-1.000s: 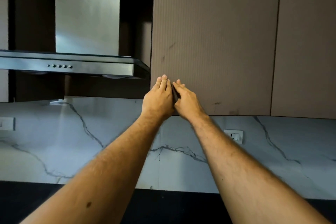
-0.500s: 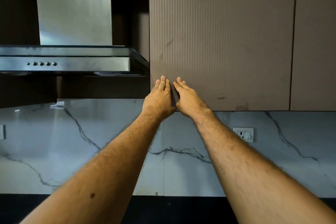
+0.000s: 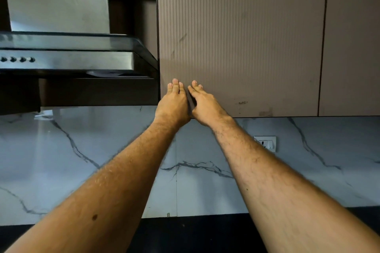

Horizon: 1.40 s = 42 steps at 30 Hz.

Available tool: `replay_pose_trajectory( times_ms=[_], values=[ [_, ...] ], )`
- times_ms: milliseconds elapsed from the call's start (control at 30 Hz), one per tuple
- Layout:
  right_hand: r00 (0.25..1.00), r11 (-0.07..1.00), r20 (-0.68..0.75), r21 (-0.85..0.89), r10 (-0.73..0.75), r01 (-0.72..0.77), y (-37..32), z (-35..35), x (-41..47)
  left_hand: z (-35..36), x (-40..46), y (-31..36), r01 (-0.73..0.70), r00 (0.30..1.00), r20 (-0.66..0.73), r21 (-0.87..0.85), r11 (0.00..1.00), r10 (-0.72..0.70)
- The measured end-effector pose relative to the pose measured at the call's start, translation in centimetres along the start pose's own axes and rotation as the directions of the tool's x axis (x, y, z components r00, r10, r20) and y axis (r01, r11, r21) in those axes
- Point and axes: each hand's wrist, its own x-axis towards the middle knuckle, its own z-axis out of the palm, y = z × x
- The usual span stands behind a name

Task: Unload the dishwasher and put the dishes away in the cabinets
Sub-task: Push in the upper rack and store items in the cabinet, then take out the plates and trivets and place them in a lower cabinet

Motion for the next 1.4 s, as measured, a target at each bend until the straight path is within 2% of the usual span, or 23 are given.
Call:
replay_pose_trajectory(
  times_ms=[133,367,733,900,1133,1267,1400],
  values=[
    [0.996,0.992,0.073,-0.116,0.051,-0.043,-0.5,-0.5,-1.1,-1.7,0.0,-1.0,-0.004,0.993,0.114,-0.025,1.0,0.006],
    [0.985,0.964,-0.01,-0.203,0.172,-0.171,-0.5,-3.4,-4.8,-2.4,-2.5,-0.5,0.025,0.995,0.098,-0.161,0.987,-0.009],
    [0.947,0.903,-0.093,-0.286,0.307,-0.321,1.6,-7.4,-12.2,-0.7,-6.6,7.9,-0.201,0.968,0.083,-0.317,0.927,0.238],
    [0.907,0.843,-0.153,-0.336,0.391,-0.42,3.6,-9.9,-17.6,-0.4,-7.6,12.4,-0.273,0.945,0.059,-0.392,0.878,0.321],
    [0.821,0.72,-0.263,-0.395,0.507,-0.571,6.9,-14.8,-25.9,-0.5,-10.8,20.6,-0.319,0.91,0.031,-0.581,0.748,0.413],
    [0.742,0.625,-0.338,-0.399,0.579,-0.671,8.2,-17.0,-32.4,-0.2,-14.6,25.1,-0.346,0.881,0.003,-0.678,0.649,0.472],
    [0.649,0.517,-0.37,-0.4,0.665,-0.757,9.9,-18.4,-40.3,1.6,-19.5,30.0,-0.354,0.824,0.041,-0.742,0.57,0.565]
  ],
)
